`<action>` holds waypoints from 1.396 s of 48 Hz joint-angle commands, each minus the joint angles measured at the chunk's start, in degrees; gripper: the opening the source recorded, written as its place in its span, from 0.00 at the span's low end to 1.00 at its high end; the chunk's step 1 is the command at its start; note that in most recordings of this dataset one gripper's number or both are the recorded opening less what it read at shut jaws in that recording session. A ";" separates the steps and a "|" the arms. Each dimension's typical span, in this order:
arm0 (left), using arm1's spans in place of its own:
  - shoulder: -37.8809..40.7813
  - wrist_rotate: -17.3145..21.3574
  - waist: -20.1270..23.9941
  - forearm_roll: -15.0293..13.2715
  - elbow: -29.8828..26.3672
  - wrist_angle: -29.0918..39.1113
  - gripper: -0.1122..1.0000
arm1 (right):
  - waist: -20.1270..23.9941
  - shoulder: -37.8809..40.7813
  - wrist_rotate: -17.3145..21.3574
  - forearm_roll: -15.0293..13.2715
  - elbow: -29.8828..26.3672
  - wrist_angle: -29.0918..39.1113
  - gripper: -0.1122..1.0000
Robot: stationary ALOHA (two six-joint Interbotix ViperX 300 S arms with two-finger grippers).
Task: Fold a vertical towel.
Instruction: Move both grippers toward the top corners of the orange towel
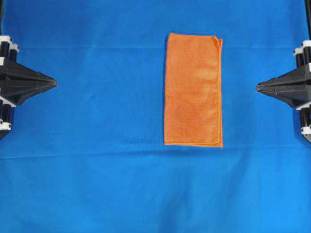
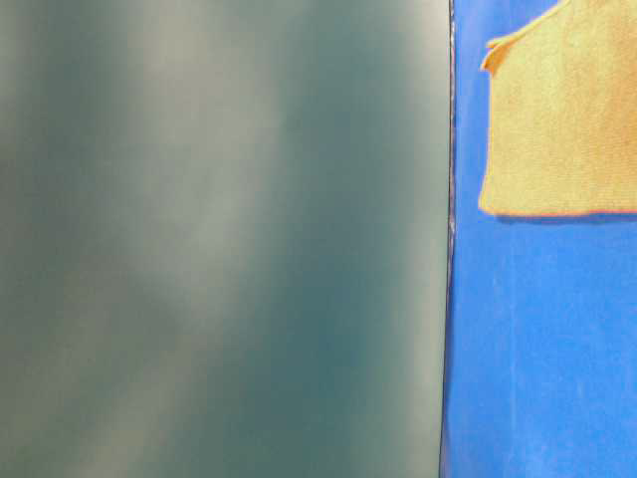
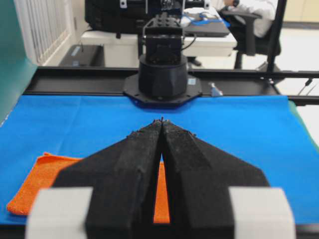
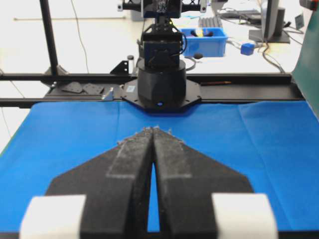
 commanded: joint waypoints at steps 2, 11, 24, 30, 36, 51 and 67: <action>2.81 -0.97 0.97 -1.85 -2.55 -0.44 0.10 | -0.53 0.88 0.09 0.44 -2.02 0.26 0.10; 9.23 -0.88 5.45 -1.85 -5.54 -0.70 0.10 | -5.54 2.64 0.79 2.46 -4.66 7.03 0.10; 22.24 -1.14 12.04 -1.85 -10.63 -1.58 0.10 | -16.61 8.96 3.16 4.13 -6.06 12.39 0.10; 28.92 -1.14 14.24 -1.85 -14.15 -1.05 0.11 | -21.36 13.89 3.34 4.13 -6.68 13.27 0.10; 36.74 -1.14 16.61 -1.85 -18.46 -1.05 0.27 | -25.75 19.51 3.34 4.13 -7.56 13.62 0.11; 55.63 -1.14 20.83 -1.85 -28.92 -1.41 0.83 | -33.22 33.84 2.99 3.87 -11.60 15.47 0.66; 69.87 -1.05 22.59 -1.85 -37.71 -1.58 0.82 | -35.86 46.93 2.90 3.60 -13.62 11.16 0.65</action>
